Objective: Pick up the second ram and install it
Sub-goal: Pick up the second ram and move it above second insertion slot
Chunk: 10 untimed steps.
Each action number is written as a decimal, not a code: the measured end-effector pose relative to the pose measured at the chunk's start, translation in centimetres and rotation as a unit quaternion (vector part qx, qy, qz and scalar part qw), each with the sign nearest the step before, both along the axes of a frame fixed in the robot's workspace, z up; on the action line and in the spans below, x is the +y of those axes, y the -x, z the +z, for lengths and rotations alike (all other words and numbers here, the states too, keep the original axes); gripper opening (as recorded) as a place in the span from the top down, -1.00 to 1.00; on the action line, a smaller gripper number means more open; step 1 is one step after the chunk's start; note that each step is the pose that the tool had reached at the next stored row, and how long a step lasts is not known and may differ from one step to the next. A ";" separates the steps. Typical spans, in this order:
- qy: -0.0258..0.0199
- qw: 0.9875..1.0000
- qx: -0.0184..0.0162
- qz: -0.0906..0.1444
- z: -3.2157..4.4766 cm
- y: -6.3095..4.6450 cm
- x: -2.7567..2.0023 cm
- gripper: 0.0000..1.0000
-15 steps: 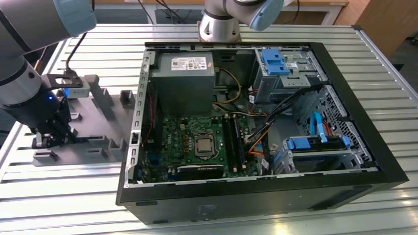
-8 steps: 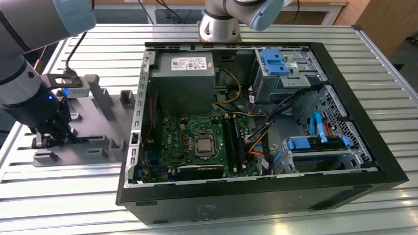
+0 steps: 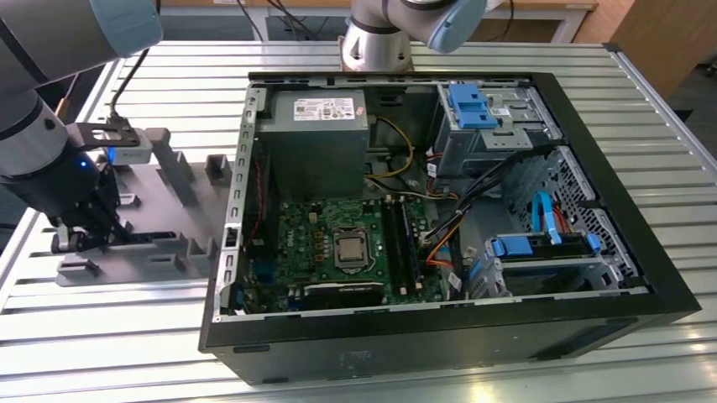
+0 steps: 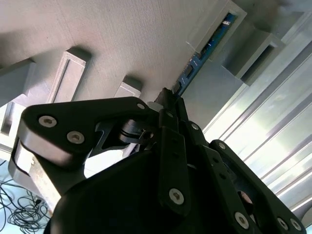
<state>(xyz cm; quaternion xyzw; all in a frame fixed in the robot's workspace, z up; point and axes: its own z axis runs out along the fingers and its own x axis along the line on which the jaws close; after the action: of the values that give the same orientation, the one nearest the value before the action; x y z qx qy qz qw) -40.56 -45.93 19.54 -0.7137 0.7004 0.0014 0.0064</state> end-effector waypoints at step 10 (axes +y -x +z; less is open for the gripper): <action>0.000 1.000 0.000 0.000 0.74 0.0 0.00 0.73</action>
<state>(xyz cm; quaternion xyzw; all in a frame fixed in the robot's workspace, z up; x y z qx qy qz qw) -40.56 -45.93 20.28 -0.7137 0.7004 0.0014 0.0064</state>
